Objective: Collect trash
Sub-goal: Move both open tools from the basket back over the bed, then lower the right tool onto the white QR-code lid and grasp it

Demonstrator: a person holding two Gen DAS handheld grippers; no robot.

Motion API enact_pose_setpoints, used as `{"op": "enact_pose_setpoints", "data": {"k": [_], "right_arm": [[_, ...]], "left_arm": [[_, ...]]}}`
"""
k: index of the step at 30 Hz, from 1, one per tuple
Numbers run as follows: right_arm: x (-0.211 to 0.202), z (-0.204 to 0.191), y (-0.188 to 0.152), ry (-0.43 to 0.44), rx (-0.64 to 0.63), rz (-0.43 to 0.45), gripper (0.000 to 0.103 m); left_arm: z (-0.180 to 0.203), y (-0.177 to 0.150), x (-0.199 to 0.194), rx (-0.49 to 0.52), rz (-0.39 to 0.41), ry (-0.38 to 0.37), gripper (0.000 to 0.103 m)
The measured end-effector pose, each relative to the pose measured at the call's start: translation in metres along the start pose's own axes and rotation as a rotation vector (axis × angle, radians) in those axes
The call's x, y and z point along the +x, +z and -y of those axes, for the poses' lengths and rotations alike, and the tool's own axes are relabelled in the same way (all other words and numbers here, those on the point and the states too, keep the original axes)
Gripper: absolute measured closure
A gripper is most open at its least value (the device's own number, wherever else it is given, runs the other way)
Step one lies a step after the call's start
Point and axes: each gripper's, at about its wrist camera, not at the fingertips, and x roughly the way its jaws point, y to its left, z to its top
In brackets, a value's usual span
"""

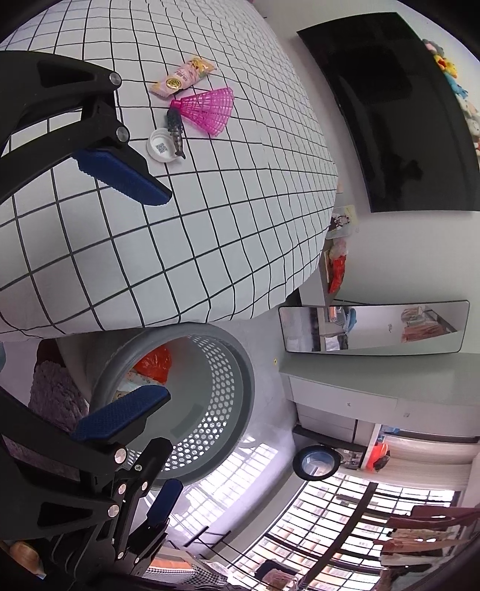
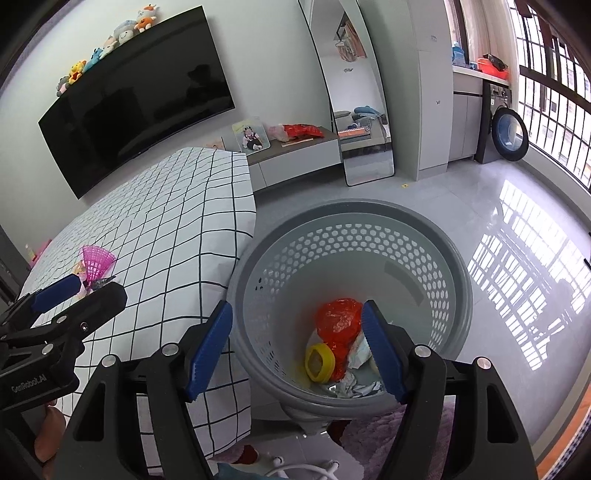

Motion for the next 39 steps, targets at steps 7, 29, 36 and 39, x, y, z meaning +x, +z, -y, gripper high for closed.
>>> {"op": "enact_pose_setpoints", "data": {"k": [7, 29, 36, 39], "right_arm": [[-0.006, -0.025, -0.001, 0.018, -0.041, 0.012, 0.034], [0.035, -0.103, -0.010, 0.166, -0.178, -0.066, 0.033], [0.049, -0.130, -0.008, 0.200, -0.232, -0.093, 0.033], [0.058, -0.145, -0.007, 0.217, -0.263, -0.106, 0.033]], "left_arm": [[-0.024, -0.005, -0.018, -0.033, 0.034, 0.027, 0.007], [-0.125, -0.049, -0.043, -0.207, -0.001, 0.240, 0.007], [-0.157, -0.060, -0.041, -0.265, -0.023, 0.294, 0.007], [-0.169, -0.063, -0.041, -0.286, -0.027, 0.308, 0.007]]}}
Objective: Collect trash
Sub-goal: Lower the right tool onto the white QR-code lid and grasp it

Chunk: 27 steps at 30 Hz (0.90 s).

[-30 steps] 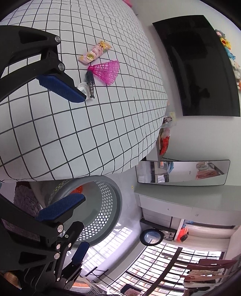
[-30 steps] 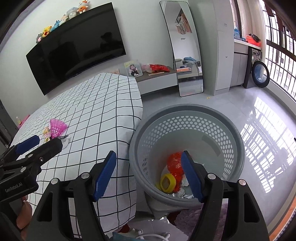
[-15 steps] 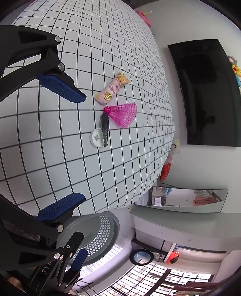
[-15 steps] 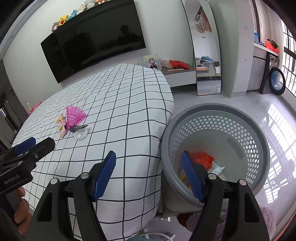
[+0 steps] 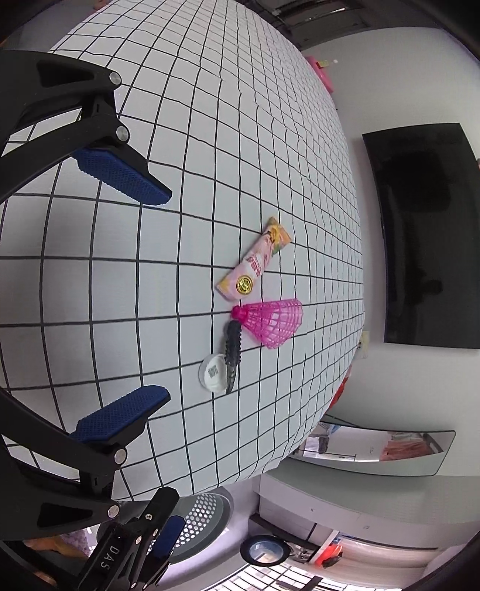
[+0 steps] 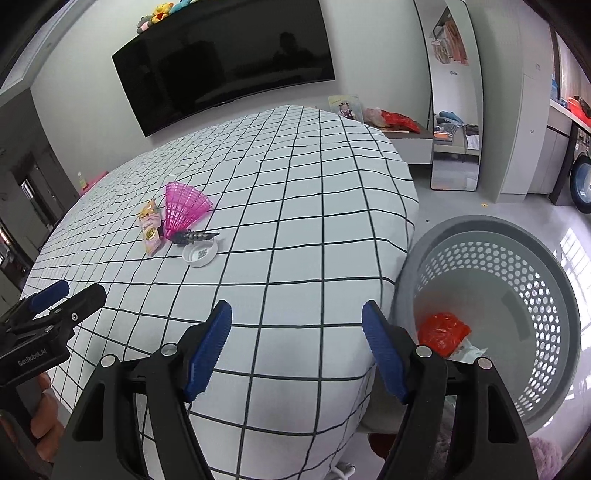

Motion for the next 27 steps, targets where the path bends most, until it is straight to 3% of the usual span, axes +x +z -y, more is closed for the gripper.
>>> {"op": "enact_pose_setpoints", "data": {"k": [12, 27], "right_arm": [[0.046, -0.046, 0.022, 0.047, -0.104, -0.062, 0.033], [0.094, -0.082, 0.043, 0.035, -0.162, -0.134, 0.033]], "left_arm": [[-0.031, 0.008, 0.027, -0.033, -0.029, 0.058, 0.007], [-0.052, 0.018, 0.054, -0.066, -0.039, 0.082, 0.007]]}}
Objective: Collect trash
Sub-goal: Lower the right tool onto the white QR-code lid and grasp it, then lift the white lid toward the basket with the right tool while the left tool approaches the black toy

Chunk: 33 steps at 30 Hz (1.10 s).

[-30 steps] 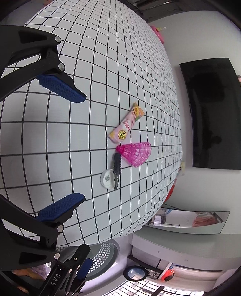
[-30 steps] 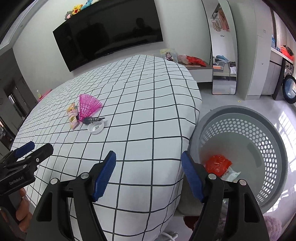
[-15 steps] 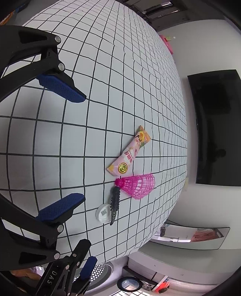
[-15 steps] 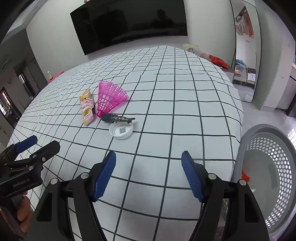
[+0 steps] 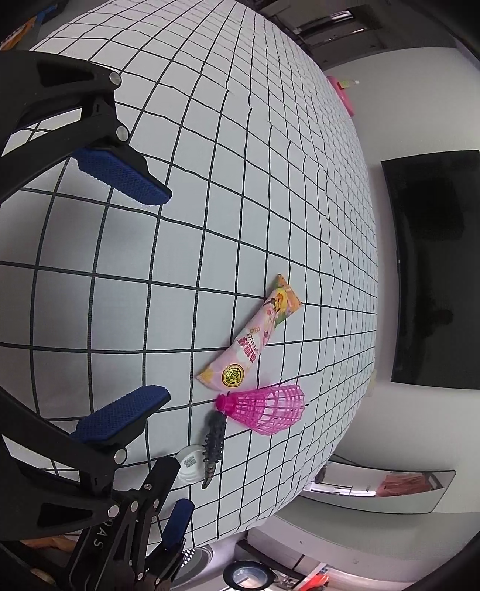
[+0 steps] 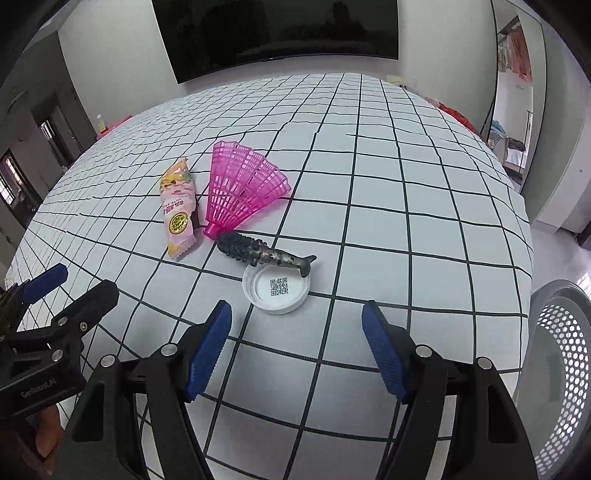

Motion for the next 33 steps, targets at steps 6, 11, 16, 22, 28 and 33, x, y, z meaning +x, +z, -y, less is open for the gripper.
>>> {"op": "enact_pose_setpoints", "data": {"k": [6, 11, 16, 22, 28, 33], "right_arm": [[0.008, -0.009, 0.008, -0.029, -0.022, -0.002, 0.033], [0.010, -0.014, 0.009, -0.042, -0.047, -0.002, 0.033], [0.012, -0.017, 0.011, -0.058, -0.070, 0.001, 0.042], [0.009, -0.020, 0.009, -0.072, -0.105, 0.012, 0.064], [0.001, -0.010, 0.000, -0.063, -0.087, 0.012, 0.064], [-0.020, 0.000, -0.014, -0.061, -0.105, 0.034, 0.064]], "left_arm": [[-0.001, 0.000, 0.001, -0.001, -0.001, -0.005, 0.007], [-0.001, 0.000, 0.001, -0.003, 0.001, -0.002, 0.007], [0.001, -0.001, -0.001, -0.001, 0.005, -0.004, 0.007], [0.005, -0.002, -0.005, -0.006, 0.005, -0.013, 0.007], [0.018, -0.002, -0.012, 0.017, 0.011, -0.030, 0.007], [0.032, -0.003, -0.017, 0.042, 0.014, -0.041, 0.007]]}}
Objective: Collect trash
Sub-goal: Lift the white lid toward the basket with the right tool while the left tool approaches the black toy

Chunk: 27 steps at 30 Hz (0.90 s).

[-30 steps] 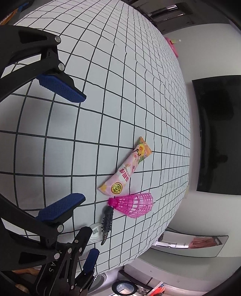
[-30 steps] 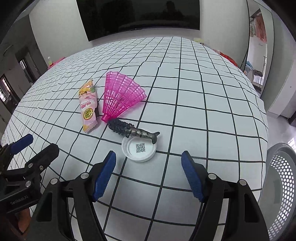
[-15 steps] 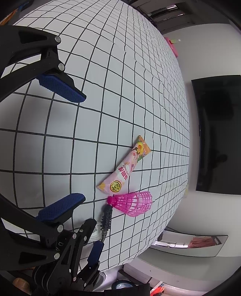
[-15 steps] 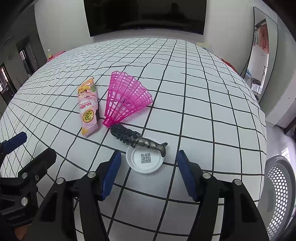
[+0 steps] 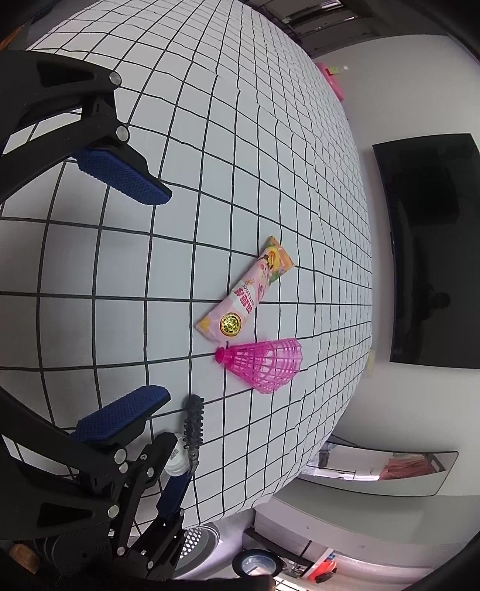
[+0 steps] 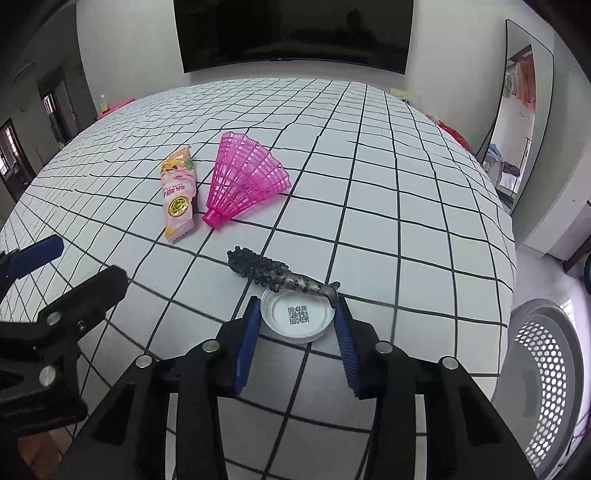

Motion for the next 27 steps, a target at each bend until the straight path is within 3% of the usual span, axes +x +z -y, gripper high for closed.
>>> {"op": "enact_pose_setpoints", "data": {"k": [11, 27], "right_arm": [[-0.038, 0.025, -0.006, 0.030, 0.049, 0.101, 0.064], [-0.057, 0.090, -0.049, -0.018, 0.218, 0.088, 0.064]], "left_arm": [[0.013, 0.001, -0.012, 0.009, 0.007, -0.003, 0.007], [0.075, 0.013, -0.002, 0.081, -0.026, -0.089, 0.007]]}}
